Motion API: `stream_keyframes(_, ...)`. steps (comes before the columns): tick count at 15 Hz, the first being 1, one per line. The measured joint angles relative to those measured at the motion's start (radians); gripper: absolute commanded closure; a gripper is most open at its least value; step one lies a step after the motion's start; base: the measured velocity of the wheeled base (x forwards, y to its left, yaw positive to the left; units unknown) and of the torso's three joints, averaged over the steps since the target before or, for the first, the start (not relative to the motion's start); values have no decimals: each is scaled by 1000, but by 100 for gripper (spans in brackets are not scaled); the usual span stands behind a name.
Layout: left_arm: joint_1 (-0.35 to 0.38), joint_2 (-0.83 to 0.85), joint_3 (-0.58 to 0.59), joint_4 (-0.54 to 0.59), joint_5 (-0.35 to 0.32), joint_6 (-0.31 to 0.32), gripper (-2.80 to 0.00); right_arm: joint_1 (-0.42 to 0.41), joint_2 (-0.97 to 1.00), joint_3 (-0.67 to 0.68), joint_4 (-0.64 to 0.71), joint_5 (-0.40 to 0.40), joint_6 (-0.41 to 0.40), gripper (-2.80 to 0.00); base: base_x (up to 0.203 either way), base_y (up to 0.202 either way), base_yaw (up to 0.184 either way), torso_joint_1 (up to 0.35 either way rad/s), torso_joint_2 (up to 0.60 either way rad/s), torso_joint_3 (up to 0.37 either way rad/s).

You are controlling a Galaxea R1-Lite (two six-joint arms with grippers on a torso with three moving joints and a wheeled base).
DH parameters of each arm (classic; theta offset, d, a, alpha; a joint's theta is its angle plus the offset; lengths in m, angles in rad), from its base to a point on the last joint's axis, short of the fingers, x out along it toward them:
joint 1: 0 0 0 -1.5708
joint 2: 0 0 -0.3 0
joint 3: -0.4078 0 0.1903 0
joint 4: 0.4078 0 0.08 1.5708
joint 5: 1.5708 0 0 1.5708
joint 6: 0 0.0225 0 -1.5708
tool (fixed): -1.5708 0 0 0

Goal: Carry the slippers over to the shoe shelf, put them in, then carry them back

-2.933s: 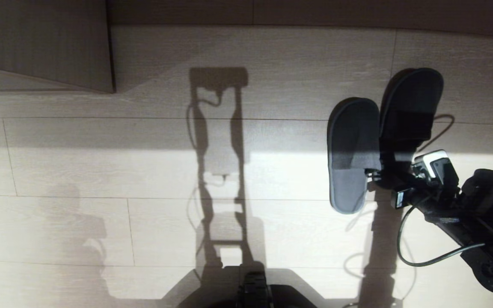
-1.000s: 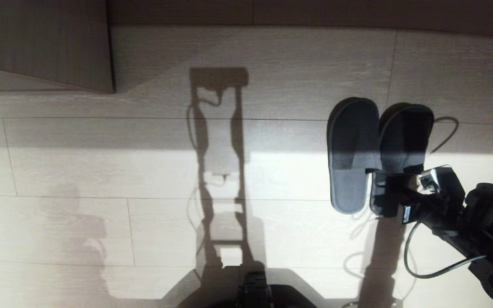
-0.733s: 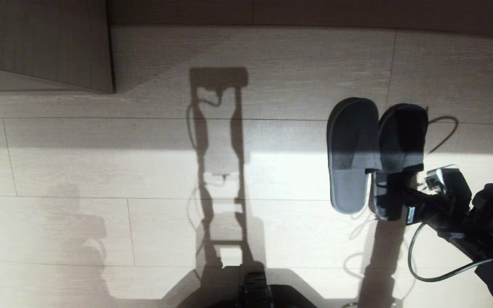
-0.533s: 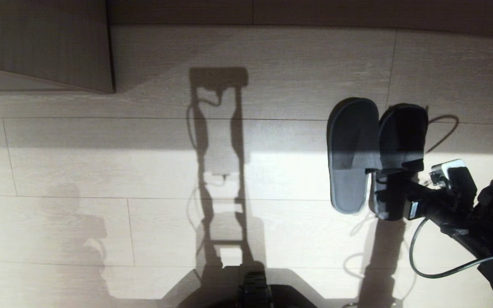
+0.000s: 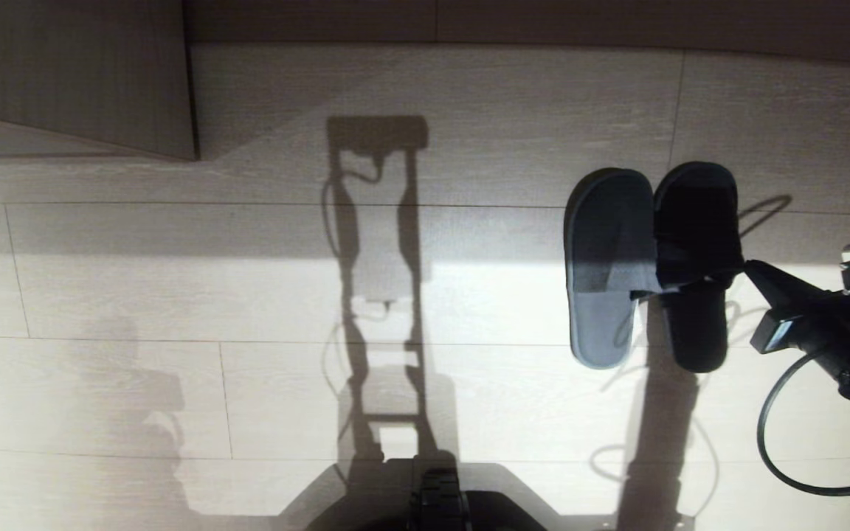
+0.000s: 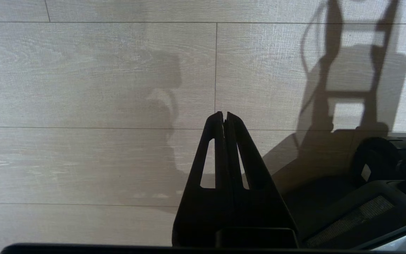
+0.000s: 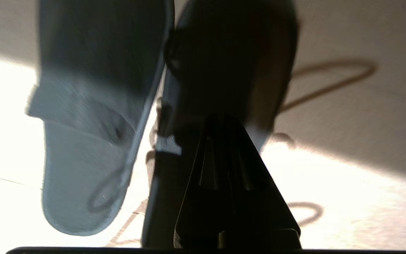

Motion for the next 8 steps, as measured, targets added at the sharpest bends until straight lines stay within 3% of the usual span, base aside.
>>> stream_keyframes(4, 0, 0, 0, 0, 0, 0, 0, -1, -309, 50, 147, -5, 16, 0, 0, 0, 0, 0, 0, 0)
stream_keyframes(8, 0, 0, 0, 0, 0, 0, 0, -1, -685, 32, 523, -3, 25, 0, 0, 0, 0, 0, 0, 0)
